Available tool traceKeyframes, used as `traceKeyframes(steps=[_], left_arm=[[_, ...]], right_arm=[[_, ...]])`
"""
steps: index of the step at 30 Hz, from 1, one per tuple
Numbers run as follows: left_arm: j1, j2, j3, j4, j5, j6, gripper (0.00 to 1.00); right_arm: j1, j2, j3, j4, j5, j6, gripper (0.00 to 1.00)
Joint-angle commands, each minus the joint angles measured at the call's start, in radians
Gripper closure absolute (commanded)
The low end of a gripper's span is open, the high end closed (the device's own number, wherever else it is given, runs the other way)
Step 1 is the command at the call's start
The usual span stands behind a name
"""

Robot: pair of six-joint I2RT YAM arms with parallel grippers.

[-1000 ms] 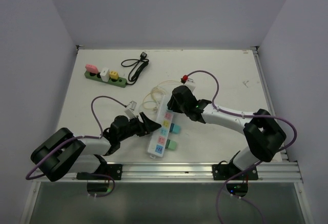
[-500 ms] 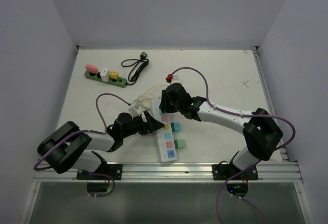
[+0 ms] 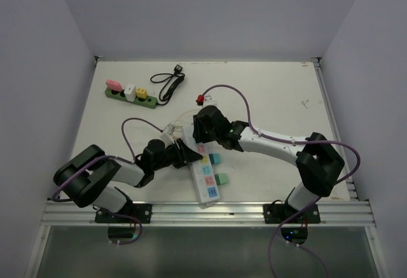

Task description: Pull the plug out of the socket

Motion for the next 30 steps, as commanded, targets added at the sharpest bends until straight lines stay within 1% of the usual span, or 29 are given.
traceKeyframes(steps=[1,5,10,16,21,30], left_arm=[[-0.005,0.008,-0.005,0.045,-0.044,0.047,1.0],[-0.005,0.022,-0.034,0.054,-0.073,0.001,1.0],[-0.005,0.085,-0.065,0.077,-0.092,-0.068,1.0],[-0.005,0.16,-0.086,0.103,-0.107,-0.14,1.0],[-0.005,0.166,-0.092,0.083,-0.124,-0.152,1.0],[-0.005,0.145,-0.095,0.026,-0.167,-0.145,1.0]], right_arm=[[0.042,-0.004,0.054,0.022,-0.032,-0.004,1.0],[0.051,-0.022,0.065,0.005,-0.017,0.002,1.0],[0.062,-0.059,0.079,-0.019,0.035,-0.007,1.0],[0.079,-0.076,0.079,-0.018,0.035,-0.016,1.0],[0.091,-0.077,0.088,-0.019,0.032,-0.01,1.0],[0.092,-0.128,0.107,-0.047,0.096,0.001,1.0]])
